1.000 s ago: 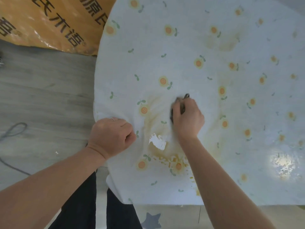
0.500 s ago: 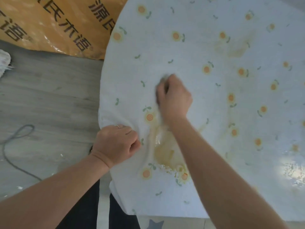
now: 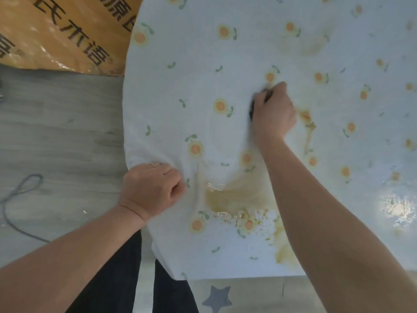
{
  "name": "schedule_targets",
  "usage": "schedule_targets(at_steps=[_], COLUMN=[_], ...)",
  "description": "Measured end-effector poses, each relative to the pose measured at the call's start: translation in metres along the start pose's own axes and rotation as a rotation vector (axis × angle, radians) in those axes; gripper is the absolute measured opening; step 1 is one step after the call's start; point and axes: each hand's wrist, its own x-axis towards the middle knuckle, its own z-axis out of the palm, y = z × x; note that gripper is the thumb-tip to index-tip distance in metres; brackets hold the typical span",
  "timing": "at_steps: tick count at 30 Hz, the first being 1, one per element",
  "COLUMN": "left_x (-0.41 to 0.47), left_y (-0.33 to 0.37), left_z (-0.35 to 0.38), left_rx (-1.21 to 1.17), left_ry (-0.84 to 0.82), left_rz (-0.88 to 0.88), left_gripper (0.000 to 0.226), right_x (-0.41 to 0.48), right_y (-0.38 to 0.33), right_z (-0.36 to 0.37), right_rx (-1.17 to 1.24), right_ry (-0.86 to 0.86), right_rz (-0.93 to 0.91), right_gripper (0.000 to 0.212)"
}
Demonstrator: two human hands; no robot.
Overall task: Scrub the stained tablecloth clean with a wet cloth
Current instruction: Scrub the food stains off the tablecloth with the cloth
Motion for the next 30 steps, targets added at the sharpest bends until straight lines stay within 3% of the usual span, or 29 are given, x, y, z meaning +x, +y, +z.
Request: schedule_targets(at_steps=[4, 6, 9, 12, 15, 17, 20, 23, 25, 26, 27, 30], left_x=[0.0, 0.0, 0.0, -0.001, -0.002, -0.003, -0.002, -0.003, -0.002, -0.001, 0.001, 0.0], left_y=[0.0, 0.0, 0.001, 0.001, -0.002, -0.002, -0.001, -0.001, -0.001, 0.0, 0.001, 0.002], left_z=[-0.001, -0.002, -0.002, 0.001, 0.003, 0.004, 0.004, 0.004, 0.004, 0.003, 0.003, 0.002], left_rx=[0.025, 0.042, 0.023, 0.038, 0.066, 0.072, 0.085, 0.102, 0.084, 0.076, 0.075, 0.074], left_ry=[-0.019, -0.014, -0.025, -0.019, -0.033, -0.038, -0.048, -0.044, -0.039, -0.039, -0.043, -0.064], left_rz=[0.024, 0.029, 0.023, 0.027, 0.034, 0.034, 0.033, 0.006, -0.003, -0.007, -0.016, -0.056], left_gripper=[0.034, 0.034, 0.033, 0.033, 0.032, 0.033, 0.033, 0.032, 0.031, 0.031, 0.031, 0.031], right_x=[-0.114, -0.138, -0.123, -0.064, -0.006, 0.01, 0.0, -0.065, -0.117, -0.129, -0.128, -0.106], right_y=[-0.021, 0.018, 0.09, 0.132, 0.127, 0.106, 0.055, 0.015, 0.025, 0.049, 0.079, 0.175], right_z=[0.014, 0.007, -0.019, -0.036, -0.034, -0.026, -0.018, -0.001, -0.002, -0.006, -0.014, -0.045], right_rx=[0.068, 0.086, 0.003, -0.047, -0.047, -0.022, 0.021, 0.09, 0.115, 0.112, 0.087, -0.018], right_ry=[-0.056, -0.075, -0.092, -0.015, 0.11, 0.103, 0.057, -0.064, -0.101, -0.08, -0.072, -0.062], right_rz=[-0.435, -0.468, -0.281, 0.051, 0.3, 0.297, 0.135, -0.222, -0.498, -0.547, -0.5, -0.049], right_gripper=[0.014, 0.016, 0.017, 0.017, 0.015, 0.015, 0.013, 0.014, 0.013, 0.012, 0.012, 0.015])
